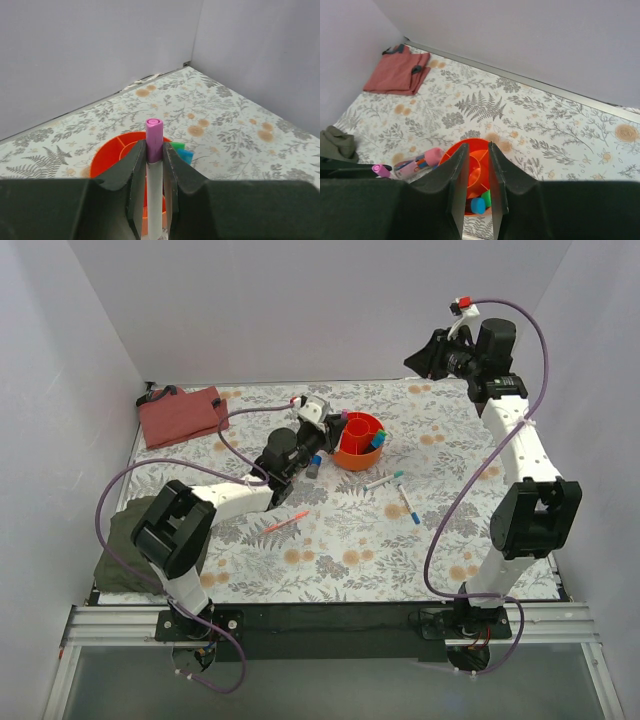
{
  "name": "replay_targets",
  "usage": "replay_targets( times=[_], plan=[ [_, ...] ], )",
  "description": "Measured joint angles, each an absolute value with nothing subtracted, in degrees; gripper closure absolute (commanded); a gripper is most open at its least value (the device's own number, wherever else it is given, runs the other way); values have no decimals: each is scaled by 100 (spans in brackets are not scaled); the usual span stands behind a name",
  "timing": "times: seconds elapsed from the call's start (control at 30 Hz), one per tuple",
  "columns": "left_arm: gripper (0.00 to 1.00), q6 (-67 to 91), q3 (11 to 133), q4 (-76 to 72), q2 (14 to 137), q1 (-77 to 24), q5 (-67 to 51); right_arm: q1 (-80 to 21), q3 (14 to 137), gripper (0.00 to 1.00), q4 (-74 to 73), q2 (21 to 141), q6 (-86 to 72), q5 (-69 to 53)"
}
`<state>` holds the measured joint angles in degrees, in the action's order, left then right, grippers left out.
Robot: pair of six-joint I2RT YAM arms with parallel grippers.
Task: Sort the stationery into containers
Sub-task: Place the pen in the storage box.
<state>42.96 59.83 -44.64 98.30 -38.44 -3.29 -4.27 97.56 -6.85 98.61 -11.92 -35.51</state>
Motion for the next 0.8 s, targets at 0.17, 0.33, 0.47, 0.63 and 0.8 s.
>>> replay_targets(
  times=[0.17, 0.33, 0.47, 0.63, 0.8],
  plan=[
    [100, 3826, 5317, -6016, 10221, -3844, -5, -427, 9756, 69, -825, 10154, -945, -3371],
    [100, 3524, 5358, -7057, 10978, -3841, 252, -491, 9756, 69, -991, 10396, -858, -3330],
    [100, 3459, 5568, -7321, 11441, -3837, 410, -491, 9769, 69, -1057, 10571, -834, -3299],
    [100, 3389, 5946, -7424, 11854, -3817, 508, -491, 9776, 69, -1122, 10709, -770, -3267],
    [100, 3361, 6226, -7456, 11933, -3756, 517, -491, 9776, 69, -1194, 10711, -735, -3247]
  ],
)
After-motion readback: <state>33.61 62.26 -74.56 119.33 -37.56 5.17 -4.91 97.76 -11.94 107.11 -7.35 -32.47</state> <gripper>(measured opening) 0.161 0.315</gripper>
